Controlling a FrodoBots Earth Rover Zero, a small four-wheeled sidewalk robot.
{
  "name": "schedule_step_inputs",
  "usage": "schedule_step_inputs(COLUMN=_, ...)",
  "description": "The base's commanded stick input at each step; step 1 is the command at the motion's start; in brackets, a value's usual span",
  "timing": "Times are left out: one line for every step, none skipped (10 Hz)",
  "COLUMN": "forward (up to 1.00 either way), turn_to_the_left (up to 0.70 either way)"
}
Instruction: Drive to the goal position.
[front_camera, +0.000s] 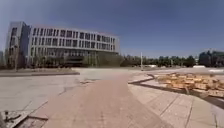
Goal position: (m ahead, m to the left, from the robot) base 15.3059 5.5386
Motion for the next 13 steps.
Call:
schedule_step_inputs(forward=0.70, turn_to_the_left=0.00)
schedule_step_inputs(forward=0.70, turn_to_the_left=0.00)
schedule_step_inputs(forward=0.70, turn_to_the_left=0.00)
schedule_step_inputs(forward=0.70, turn_to_the_left=0.00)
schedule_step_inputs(forward=0.70, turn_to_the_left=0.00)
schedule_step_inputs(forward=0.70, turn_to_the_left=0.00)
schedule_step_inputs(forward=0.70, turn_to_the_left=0.00)
schedule_step_inputs(forward=0.70, turn_to_the_left=0.00)
schedule_step_inputs(forward=0.70, turn_to_the_left=0.00)
schedule_step_inputs(forward=0.70, turn_to_the_left=0.00)
schedule_step_inputs(forward=0.70, turn_to_the_left=0.00)
schedule_step_inputs(forward=0.70, turn_to_the_left=0.00)
schedule_step_inputs(forward=0.70, turn_to_the_left=0.00)
